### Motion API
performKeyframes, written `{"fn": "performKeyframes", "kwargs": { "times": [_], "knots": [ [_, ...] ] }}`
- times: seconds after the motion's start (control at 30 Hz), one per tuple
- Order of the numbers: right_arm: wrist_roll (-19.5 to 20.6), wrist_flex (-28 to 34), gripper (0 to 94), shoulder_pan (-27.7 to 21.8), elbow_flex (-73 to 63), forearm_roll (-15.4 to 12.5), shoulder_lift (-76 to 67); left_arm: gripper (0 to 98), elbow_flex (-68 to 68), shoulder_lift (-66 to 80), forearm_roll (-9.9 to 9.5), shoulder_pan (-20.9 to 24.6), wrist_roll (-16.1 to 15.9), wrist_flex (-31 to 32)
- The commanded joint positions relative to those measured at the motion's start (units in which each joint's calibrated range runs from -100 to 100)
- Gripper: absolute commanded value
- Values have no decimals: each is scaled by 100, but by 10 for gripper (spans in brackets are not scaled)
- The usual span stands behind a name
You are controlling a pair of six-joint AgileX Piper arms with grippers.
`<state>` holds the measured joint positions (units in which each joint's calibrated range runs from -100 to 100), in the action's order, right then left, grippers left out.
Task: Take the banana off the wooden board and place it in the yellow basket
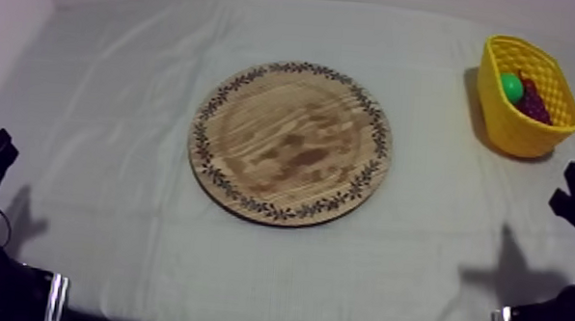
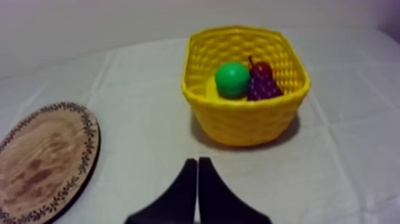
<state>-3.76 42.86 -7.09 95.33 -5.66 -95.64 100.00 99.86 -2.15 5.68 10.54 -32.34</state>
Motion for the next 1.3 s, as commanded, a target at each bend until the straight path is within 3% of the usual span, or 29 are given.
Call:
{"fn": "performKeyframes", "kwargs": {
  "times": [0.0, 0.23, 0.47, 0.6, 0.67, 0.87, 0.93, 1.0, 1.17, 1.27],
  "knots": [
    [117, -33, 7, 1, 165, 68, -5, 1, 0, -4, -2, 0, -2, 0],
    [317, -35, 8, 48, 279, 148, -11, 1, 0, -4, -2, 0, -2, 0],
    [796, -46, 7, 111, 288, 182, -12, 1, 0, -4, -2, 0, -2, 0],
    [887, -490, 6, 117, 381, 301, -12, 1, 0, -4, -2, 0, -2, 0],
    [729, -632, 6, 118, 414, 353, -12, 1, 0, -4, -2, 0, -2, 0],
    [-503, -747, 6, 119, 441, 397, -12, 1, 0, -4, -2, 0, -2, 0],
    [-679, -755, 5, 119, 443, 400, -12, 1, 0, -4, -2, 0, -2, 0],
    [-492, -758, 5, 119, 444, 401, -12, 1, 0, -4, -2, 0, -2, 0],
    [485, -761, 4, 119, 444, 402, -12, 1, 0, -4, -2, 0, -2, 0],
    [713, -762, 4, 119, 445, 403, -12, 1, 0, -4, -2, 0, -2, 0]
  ]
}}
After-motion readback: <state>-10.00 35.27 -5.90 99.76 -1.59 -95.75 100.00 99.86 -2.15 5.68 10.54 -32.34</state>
